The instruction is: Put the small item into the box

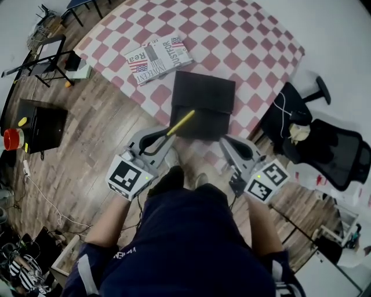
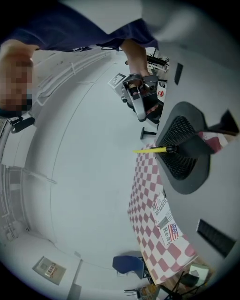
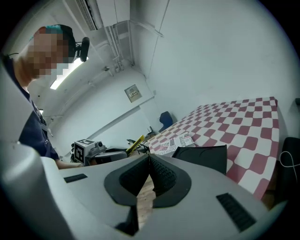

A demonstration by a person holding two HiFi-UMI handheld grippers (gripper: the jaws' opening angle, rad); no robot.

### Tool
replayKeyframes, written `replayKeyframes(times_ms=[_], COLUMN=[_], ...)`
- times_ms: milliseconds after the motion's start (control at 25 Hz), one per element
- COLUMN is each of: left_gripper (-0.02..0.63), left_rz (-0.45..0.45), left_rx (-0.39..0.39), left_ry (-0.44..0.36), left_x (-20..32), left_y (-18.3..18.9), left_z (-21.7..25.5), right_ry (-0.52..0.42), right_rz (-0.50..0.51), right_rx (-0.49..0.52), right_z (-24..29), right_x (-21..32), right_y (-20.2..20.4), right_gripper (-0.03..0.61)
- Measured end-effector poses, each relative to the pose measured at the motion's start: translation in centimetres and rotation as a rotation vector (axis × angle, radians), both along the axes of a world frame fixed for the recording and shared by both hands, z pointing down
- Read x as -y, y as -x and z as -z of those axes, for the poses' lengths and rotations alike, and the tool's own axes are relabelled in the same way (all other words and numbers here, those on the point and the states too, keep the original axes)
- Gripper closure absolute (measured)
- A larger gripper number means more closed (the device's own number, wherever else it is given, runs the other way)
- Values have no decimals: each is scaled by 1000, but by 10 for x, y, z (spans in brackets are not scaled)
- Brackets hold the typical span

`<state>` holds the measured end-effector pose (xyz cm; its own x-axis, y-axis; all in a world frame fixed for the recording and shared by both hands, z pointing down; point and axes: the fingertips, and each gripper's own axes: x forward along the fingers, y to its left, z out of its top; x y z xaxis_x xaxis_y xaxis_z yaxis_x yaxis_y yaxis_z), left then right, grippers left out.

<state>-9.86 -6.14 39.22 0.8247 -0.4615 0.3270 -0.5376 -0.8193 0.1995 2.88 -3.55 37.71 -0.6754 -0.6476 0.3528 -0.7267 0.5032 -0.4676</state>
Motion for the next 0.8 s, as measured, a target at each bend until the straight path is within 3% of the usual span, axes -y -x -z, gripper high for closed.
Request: replayKeyframes(times_ms=[400, 800], left_gripper=[543, 543], left_rz=[-170, -289], left_rx=[90, 222], left_ry=[-17, 27], left_x=[30, 34], left_y=[-29, -73], left_z=[-44, -95], right_ry=[66, 132], right_rz=[-56, -5], right_rx=[-4, 43], right_z=[-21, -52], right_x=[23, 34], right_y=[-14, -40], right_gripper=[561, 561])
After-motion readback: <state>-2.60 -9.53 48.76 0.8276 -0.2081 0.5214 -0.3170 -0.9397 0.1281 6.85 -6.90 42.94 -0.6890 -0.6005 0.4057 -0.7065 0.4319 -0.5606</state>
